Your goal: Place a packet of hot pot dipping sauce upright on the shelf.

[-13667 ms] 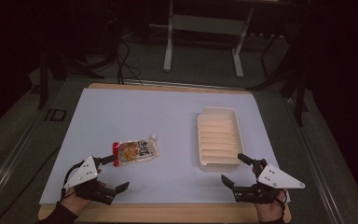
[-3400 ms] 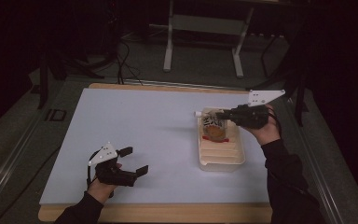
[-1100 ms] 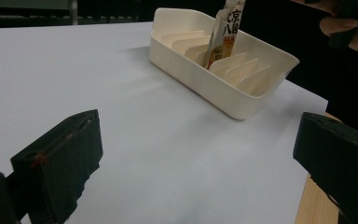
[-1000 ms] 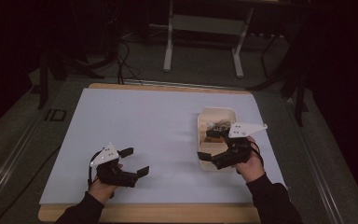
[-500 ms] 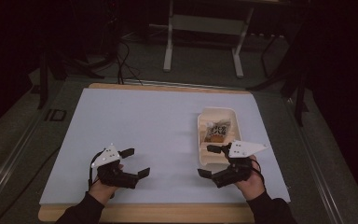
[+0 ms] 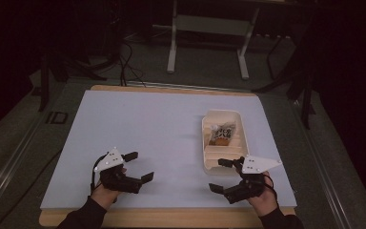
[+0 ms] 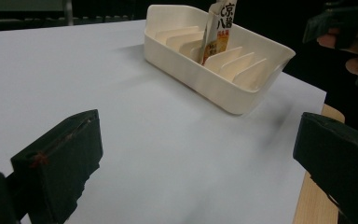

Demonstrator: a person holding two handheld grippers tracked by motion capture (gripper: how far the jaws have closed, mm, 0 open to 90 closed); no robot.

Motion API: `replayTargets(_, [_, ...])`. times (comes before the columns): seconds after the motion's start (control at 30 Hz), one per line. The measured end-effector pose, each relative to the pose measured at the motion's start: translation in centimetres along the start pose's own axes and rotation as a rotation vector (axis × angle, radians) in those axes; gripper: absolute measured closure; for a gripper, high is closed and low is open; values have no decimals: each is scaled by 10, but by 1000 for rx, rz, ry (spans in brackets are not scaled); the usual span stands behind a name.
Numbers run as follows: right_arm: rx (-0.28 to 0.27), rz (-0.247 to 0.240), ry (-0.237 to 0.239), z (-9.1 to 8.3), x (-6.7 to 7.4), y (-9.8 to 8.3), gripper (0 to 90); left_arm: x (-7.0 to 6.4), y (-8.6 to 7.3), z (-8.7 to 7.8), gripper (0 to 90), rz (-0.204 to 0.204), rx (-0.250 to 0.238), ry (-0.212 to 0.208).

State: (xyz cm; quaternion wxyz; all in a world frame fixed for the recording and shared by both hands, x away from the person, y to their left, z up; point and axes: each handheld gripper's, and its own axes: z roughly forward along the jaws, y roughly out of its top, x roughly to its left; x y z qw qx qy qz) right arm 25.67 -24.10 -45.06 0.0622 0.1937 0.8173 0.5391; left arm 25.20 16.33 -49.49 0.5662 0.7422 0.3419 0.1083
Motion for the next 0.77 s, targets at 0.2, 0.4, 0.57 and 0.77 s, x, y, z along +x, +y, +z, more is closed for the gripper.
replayTargets(0.2, [-3,2,-25,-13,0,-11,109,-1,0,-1,17,27,-3,8])
replayTargets(0.4, [-38,40,-76,-24,-10,-20,109,1,0,-2,17,19,-8,14])
replayTargets(0.57, [-77,35,-95,-28,-13,-21,110,1,-1,-1,17,15,-4,11])
replayTargets(0.77, [-81,15,-109,-27,-13,-20,110,1,-2,0,17,20,7,5])
